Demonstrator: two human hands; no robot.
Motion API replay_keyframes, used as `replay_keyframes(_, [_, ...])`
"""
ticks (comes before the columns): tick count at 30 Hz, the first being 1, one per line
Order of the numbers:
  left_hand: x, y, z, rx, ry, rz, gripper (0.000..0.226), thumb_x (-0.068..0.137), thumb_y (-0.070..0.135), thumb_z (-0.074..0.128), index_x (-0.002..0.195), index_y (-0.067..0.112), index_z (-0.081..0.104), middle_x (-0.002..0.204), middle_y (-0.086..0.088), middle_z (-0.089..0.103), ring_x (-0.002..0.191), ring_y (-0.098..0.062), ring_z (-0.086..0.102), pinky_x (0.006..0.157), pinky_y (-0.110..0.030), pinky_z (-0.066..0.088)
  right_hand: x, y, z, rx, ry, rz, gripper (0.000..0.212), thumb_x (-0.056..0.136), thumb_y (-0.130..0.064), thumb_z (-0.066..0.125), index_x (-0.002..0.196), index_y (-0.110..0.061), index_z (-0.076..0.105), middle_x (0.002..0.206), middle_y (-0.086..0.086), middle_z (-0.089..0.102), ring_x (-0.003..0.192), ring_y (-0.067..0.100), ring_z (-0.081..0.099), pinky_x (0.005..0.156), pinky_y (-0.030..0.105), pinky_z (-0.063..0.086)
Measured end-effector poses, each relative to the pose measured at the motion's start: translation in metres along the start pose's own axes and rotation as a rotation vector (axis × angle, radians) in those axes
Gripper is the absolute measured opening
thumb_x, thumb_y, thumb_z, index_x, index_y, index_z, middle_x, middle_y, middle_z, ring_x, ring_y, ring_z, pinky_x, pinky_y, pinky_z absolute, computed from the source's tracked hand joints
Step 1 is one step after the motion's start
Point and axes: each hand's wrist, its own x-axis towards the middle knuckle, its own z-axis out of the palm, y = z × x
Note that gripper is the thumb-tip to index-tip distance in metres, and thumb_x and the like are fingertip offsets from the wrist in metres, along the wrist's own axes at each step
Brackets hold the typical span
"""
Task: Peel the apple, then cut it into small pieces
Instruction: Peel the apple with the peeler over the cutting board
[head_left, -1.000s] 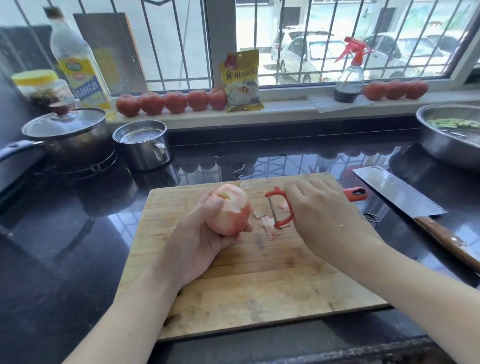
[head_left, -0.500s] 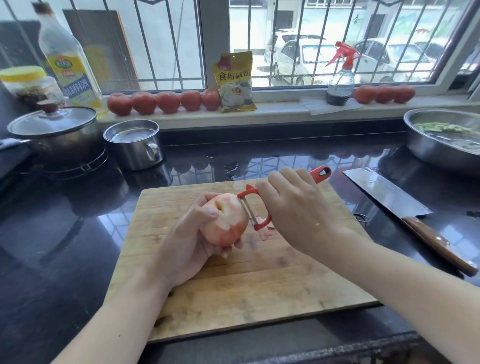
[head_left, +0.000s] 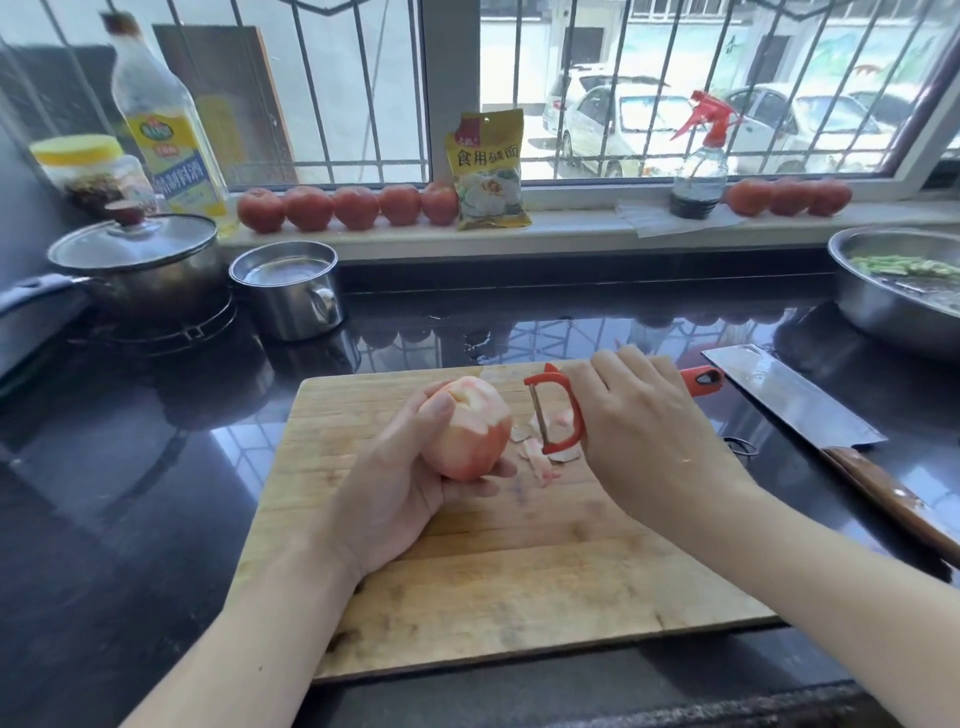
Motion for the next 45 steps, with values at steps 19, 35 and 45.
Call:
replay_keyframes(19, [-0.004,-0.009,0.007,0.278,0.169,0.187,0.105,0.055,0.081,0.081,0.134,0.029,0.035,0.103,0.002,0.075,0.086,-0.020,0.066,0.066,-0.037,0.052,0.003,-0.063,-0.027,-0.009,0.034,0.083,0.029,0.081,-0.003,0.034,0.099,-0.013,0.053,0.086,0.007,0.049,0.078,0.026,0.043,0.072,0.041,0.036])
replay_keyframes(35, [0.000,-0.011,0.004,0.183,0.157,0.168,0.054,0.097,0.051,0.055,0.141,0.022,0.043,0.112,-0.005,0.072,0.097,-0.022,0.066,0.086,-0.054,0.043,0.005,-0.064,-0.010,0.020,0.142,0.084,0.024,0.088,-0.003,0.033,0.087,-0.017,0.053,0.080,0.003,0.056,0.074,0.026,0.049,0.068,0.041,0.040])
replay_keyframes(45, [-0.002,-0.006,0.005,0.111,0.092,0.145,0.041,0.097,0.035,0.053,0.130,0.011,0.049,0.107,-0.020,0.070,0.074,-0.034,0.063,0.056,-0.034,0.043,0.003,-0.031,0.011,-0.114,-0.005,0.152,0.044,0.082,0.001,0.015,0.092,-0.011,0.056,0.080,0.006,0.057,0.074,0.030,0.050,0.069,0.041,0.037])
